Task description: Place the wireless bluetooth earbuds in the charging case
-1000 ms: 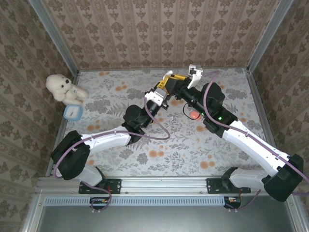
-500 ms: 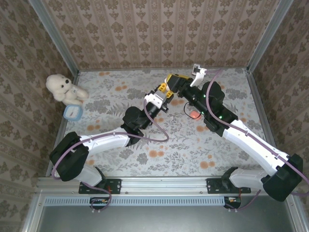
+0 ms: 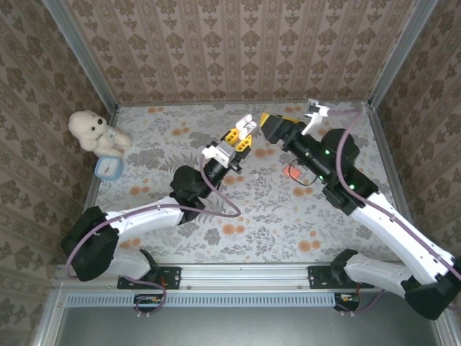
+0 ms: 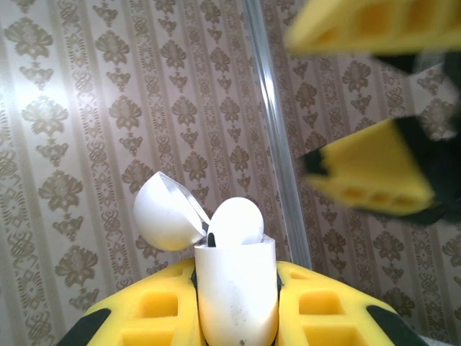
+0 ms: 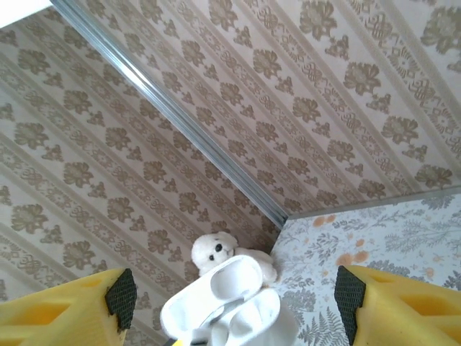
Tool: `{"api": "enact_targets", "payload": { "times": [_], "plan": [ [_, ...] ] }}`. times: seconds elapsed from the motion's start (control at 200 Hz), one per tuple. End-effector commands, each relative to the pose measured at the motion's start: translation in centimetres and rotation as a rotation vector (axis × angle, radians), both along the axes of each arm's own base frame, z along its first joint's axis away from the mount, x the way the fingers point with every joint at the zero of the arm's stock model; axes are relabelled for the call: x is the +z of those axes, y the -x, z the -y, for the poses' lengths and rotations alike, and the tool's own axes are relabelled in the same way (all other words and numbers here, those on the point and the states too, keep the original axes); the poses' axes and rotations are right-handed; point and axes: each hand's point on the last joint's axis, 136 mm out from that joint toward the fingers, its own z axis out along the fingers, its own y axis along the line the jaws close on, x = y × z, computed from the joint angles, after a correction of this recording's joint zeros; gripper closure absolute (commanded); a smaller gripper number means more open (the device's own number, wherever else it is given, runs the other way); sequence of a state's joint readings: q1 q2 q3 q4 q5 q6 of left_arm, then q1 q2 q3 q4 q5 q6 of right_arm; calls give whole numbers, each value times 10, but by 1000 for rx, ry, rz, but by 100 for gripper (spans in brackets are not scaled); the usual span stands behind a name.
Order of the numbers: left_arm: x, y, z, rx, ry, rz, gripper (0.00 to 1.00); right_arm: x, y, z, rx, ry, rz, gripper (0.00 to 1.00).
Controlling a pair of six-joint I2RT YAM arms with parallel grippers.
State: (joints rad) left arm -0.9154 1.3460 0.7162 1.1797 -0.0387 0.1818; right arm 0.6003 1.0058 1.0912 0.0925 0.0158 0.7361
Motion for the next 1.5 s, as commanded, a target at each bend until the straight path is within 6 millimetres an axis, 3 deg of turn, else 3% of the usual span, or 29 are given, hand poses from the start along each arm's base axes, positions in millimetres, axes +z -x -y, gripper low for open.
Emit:
{"api": "enact_targets", "payload": {
  "times": [0.0,0.105,0.27,0.425,0.62,0.79,0.97,1.5],
  "plan": [
    [9,4,-23,-13,52,-1,100,-33,3,28,-108,97,-108,23],
    [4,3,-41,7,31,-17,100,-85,-7,47,-209,217,-276,22],
    [-2,2,-67,41,7,-44,100,-193,-35,64,-328,375,-636,22],
    [-6,3,-87,70,13,-69,100,-269,-64,42,-288,490,-840,28],
    [-10,6,-99,94,7,-78,100,-338,-82,23,-279,709,-1038,34],
    [-12,7,-105,101,8,-74,100,-369,-87,2,-286,822,-1091,35],
    [-15,9,-111,107,20,-82,100,-395,-88,-2,-322,902,-1154,36],
    [-19,11,-118,98,51,-96,100,-416,-100,-16,-339,911,-1166,42]
  ]
}}
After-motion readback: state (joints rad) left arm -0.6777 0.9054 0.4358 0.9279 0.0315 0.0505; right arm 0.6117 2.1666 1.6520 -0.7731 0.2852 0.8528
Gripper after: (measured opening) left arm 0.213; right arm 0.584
